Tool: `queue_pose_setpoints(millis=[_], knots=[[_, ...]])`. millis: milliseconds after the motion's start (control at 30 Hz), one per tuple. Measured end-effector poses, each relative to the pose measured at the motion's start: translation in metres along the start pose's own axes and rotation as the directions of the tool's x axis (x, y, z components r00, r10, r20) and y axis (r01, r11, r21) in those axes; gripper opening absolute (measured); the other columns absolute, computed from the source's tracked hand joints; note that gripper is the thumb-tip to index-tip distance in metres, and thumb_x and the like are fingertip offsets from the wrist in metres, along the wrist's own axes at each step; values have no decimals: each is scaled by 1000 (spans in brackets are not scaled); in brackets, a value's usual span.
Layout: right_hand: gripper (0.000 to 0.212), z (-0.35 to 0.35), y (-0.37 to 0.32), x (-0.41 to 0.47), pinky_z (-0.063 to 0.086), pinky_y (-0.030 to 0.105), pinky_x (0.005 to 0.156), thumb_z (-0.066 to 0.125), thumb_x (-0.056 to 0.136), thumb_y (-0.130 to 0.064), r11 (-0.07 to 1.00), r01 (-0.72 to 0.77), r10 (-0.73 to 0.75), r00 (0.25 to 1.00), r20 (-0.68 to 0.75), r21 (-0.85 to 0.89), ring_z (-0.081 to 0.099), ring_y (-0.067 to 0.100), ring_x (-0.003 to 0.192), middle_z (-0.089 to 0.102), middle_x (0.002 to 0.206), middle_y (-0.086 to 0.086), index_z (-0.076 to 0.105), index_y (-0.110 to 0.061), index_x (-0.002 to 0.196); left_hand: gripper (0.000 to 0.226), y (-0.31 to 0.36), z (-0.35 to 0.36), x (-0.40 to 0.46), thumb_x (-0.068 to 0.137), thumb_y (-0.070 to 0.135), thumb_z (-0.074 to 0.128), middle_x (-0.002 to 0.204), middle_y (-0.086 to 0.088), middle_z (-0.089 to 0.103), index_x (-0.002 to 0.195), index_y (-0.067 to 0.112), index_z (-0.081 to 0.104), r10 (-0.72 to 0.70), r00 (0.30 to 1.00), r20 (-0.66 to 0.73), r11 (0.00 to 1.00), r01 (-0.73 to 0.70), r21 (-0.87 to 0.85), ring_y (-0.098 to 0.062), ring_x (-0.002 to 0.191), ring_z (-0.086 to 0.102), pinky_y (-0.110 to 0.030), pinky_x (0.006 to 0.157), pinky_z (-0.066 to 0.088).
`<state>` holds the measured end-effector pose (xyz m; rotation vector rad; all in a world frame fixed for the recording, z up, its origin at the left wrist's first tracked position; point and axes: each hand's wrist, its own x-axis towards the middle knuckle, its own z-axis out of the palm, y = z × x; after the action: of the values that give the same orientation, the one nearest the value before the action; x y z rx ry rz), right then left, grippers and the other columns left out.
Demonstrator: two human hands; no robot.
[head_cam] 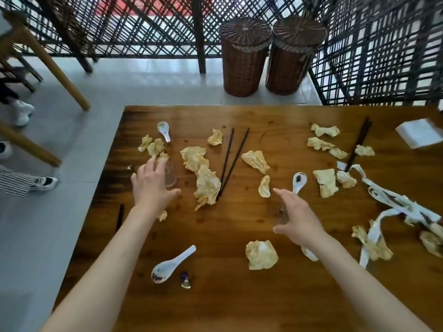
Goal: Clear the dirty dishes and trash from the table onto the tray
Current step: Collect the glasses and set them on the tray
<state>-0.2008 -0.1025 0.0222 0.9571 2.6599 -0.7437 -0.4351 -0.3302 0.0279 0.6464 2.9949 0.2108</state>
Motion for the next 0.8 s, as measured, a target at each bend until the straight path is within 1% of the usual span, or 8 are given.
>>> queue_pose_setpoints(millis=[67,133,200,267,333,433,600,800], knots=[[95,7,-1,0,39,37,105,82,69,-20,999,-32,31,999,-35,-34,27,19,140,26,153,-6,27,-34,144,84,-4,5,4,74,43,76,153,-10,26,143,23,32,-20,1000,6,1000,20,-15,-33,139,25,-51,112,25],[90,14,2,1,39,36,104,81,70,-17,996,-72,67,995,-70,-61,29,21,138,29,152,-3,31,-33,143,83,-5,8,9,80,42,70,155,-12,20,147,23,24,-45,998,53,998,46,-31,-34,141,21,-52,113,23],[84,17,4,3,44,35,100,79,72,-13,991,-116,111,990,-81,-65,39,23,132,33,149,-1,36,-32,141,83,-6,11,13,84,41,67,155,-14,19,149,24,18,-59,992,108,996,66,-60,-35,142,20,-53,112,22],[75,17,5,5,51,32,92,77,74,-11,987,-151,146,985,-87,-54,50,21,122,40,143,1,41,-29,137,82,-7,12,18,86,40,65,153,-15,24,149,23,16,-56,990,131,995,67,-80,-35,139,26,-52,111,25],[69,17,5,7,53,29,84,76,75,-10,984,-173,168,980,-108,-42,55,20,113,47,135,1,45,-28,134,80,-7,13,22,87,39,64,148,-15,33,149,21,16,-44,989,138,996,55,-75,-35,134,35,-51,108,31],[65,16,4,5,52,25,79,77,75,-14,984,-174,169,979,-111,-37,58,19,107,52,126,1,48,-27,132,80,-7,16,26,86,40,63,142,-16,40,148,19,17,-46,990,136,997,55,-60,-35,128,43,-50,104,37],[65,14,2,2,53,27,83,80,71,-14,986,-165,165,983,-83,9,58,19,107,54,123,1,51,-26,128,81,-4,22,35,85,39,66,143,-17,38,147,17,19,-68,985,162,997,73,-24,-35,127,44,-48,102,39],[60,12,2,-3,51,26,83,78,73,-14,993,-109,111,991,-74,35,57,18,106,55,121,0,53,-26,125,66,-3,28,34,86,26,67,132,-20,38,138,9,30,-114,980,161,988,129,-88,-37,114,51,-45,94,47]])
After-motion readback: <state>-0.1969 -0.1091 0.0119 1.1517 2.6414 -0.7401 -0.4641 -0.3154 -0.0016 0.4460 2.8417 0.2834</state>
